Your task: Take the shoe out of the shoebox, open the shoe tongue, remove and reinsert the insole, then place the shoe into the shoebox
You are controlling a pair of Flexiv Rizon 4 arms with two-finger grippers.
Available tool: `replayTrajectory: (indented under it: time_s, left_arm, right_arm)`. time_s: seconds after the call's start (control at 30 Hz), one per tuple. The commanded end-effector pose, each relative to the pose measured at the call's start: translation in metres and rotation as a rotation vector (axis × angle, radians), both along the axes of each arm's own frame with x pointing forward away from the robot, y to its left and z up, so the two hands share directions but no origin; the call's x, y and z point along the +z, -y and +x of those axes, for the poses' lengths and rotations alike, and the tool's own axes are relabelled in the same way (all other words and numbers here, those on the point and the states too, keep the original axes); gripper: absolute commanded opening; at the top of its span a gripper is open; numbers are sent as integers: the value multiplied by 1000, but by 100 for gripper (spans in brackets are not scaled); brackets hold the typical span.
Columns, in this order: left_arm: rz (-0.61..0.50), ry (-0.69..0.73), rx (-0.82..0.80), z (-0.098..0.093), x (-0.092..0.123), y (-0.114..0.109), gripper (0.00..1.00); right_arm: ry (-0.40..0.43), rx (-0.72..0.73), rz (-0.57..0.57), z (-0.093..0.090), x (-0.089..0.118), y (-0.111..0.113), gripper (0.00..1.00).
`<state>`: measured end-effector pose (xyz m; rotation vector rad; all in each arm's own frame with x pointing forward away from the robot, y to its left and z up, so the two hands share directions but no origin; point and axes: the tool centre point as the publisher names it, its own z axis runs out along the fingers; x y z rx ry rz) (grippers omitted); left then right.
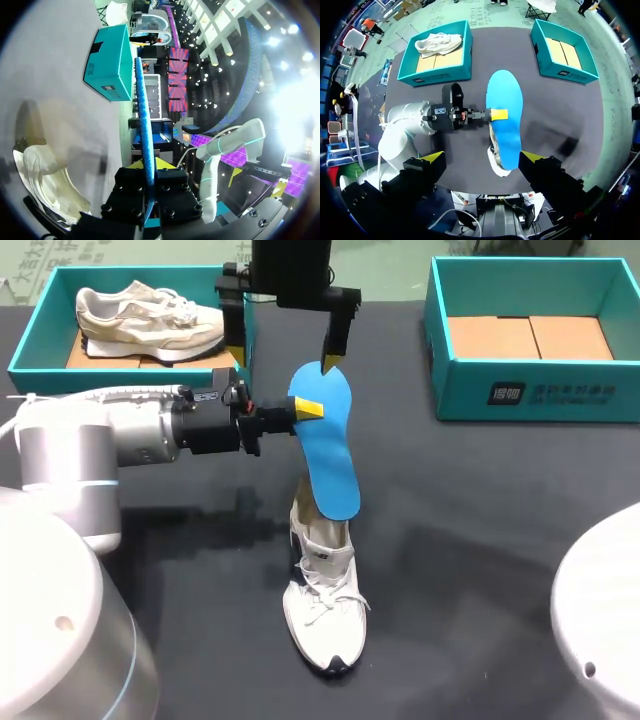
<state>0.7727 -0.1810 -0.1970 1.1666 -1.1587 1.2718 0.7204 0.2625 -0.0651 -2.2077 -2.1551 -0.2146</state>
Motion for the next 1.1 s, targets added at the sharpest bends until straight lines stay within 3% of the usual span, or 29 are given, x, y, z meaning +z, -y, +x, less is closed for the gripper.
replayTrajectory:
  time_s: [0.03,0.67,1.1]
  left_arm:
    - [0,1,0,0,0,0,0]
    - [0,1,0,0,0,0,0]
    - [0,1,0,0,0,0,0]
  right_arm:
    - [-11,-1,232,-2,-6,25,100]
    - [-11,-29,691,0,-14,66,100]
    - [-55,-21,886,4,-38,85,100]
